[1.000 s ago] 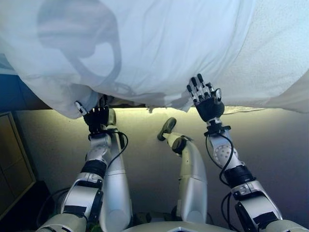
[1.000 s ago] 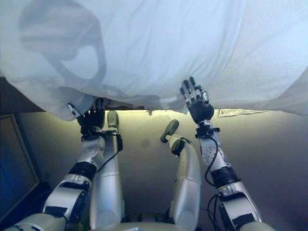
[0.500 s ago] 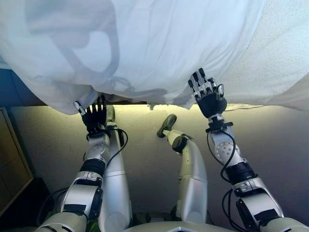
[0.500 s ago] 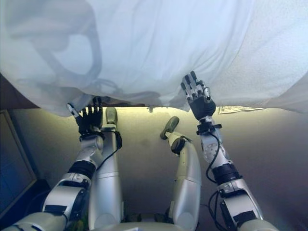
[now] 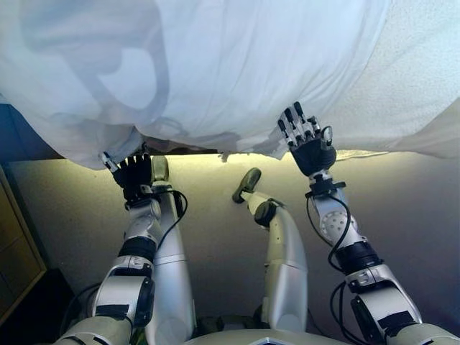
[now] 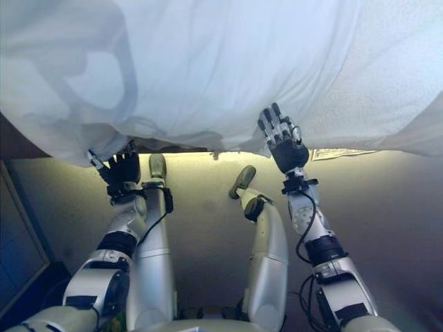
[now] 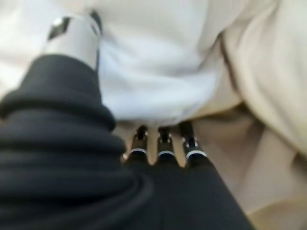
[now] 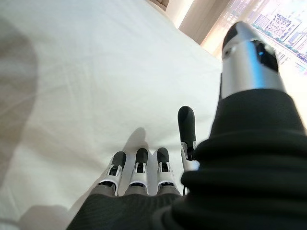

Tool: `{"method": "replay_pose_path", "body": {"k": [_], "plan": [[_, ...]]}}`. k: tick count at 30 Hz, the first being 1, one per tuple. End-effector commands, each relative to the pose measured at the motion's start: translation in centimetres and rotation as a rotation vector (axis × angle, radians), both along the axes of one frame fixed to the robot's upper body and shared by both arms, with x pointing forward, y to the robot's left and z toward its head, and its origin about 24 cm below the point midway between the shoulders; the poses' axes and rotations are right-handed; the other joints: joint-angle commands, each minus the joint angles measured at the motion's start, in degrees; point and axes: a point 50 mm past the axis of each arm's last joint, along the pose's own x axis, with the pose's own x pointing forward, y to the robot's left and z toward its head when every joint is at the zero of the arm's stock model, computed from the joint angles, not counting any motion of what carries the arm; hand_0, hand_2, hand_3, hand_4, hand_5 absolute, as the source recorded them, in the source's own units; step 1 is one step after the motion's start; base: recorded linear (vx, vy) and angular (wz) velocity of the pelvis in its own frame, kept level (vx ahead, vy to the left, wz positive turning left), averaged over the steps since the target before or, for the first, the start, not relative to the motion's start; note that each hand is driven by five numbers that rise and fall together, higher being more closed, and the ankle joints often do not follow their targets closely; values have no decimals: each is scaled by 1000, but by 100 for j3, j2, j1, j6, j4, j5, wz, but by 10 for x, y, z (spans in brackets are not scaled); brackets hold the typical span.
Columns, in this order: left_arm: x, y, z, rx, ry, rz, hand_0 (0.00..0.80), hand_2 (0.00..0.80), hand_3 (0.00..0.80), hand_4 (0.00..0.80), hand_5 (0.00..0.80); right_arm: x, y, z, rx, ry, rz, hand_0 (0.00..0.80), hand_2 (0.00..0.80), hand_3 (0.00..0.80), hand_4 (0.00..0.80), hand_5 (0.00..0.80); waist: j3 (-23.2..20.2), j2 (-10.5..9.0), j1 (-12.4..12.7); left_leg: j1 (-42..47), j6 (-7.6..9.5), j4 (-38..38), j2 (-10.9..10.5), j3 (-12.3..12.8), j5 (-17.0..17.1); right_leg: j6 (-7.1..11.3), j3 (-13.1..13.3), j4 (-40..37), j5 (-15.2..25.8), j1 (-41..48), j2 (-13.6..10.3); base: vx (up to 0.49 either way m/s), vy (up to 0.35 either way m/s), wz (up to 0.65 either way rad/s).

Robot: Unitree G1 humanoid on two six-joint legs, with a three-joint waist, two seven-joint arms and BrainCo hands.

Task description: Make the bed neatly

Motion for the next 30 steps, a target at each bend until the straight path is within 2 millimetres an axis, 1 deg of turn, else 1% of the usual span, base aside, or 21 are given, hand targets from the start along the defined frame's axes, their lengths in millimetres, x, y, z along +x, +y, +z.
{"method": "replay_pose_path", "body": {"k": [1, 2, 7, 14, 22, 26, 30], "plan": [[-2, 7, 23, 12, -183, 60, 590, 590, 590, 590, 590, -7, -11, 15, 54, -93, -48, 0, 0, 0, 0, 0, 176, -163, 319, -488, 339, -9, -171, -439, 388, 996, -19, -1156, 1608, 378, -413, 13, -51, -1], [-3, 7, 24, 12, -186, 65, 800, 800, 800, 800, 800, -7, -10, 14, 58, -91, -50, 0, 0, 0, 0, 0, 177, -174, 328, -472, 340, -29, -174, -446, 388, 1000, -32, -1177, 1613, 400, -409, 16, -52, -1], [-3, 8, 25, 17, -187, 76, 800, 800, 800, 800, 800, -9, -8, 10, 73, -84, -51, 0, 0, 0, 0, 0, 177, -198, 348, -389, 349, -111, -164, -457, 393, 1018, -95, -1243, 1642, 487, -420, 11, -29, 1], [-2, 10, 28, 24, -200, 72, 800, 800, 800, 800, 800, -9, -8, 7, 82, -76, -45, 0, 0, 0, 0, 0, 177, -211, 353, -335, 354, -139, -152, -456, 394, 1023, -119, -1250, 1653, 536, -436, 5, -10, 2], [-4, 10, 26, 23, -193, 79, 800, 800, 800, 800, 800, -13, -4, -4, 98, -31, -37, 0, 0, 0, 0, 0, 177, -199, 353, 29, 380, -351, -74, -399, 381, 1015, -105, -1284, 1642, 739, -452, 0, 0, 0], [-11, 17, 14, 17, -153, 108, 800, 800, 800, 800, 800, -17, -6, -18, 106, 17, -57, 0, 0, 0, 0, 0, 177, -108, 399, 634, 396, -760, -29, -225, 432, 1043, -197, -1512, 1666, 1165, -529, 16, -3, 4], [-23, 33, -1, 20, -67, 159, 800, 800, 800, 800, 800, -22, -12, -29, 93, 48, -86, 0, 0, 0, 0, 0, 176, 15, 438, 1115, 377, -1078, -14, -90, 513, 1032, -233, -1665, 1642, 1530, -620, 29, 19, 5]]}}
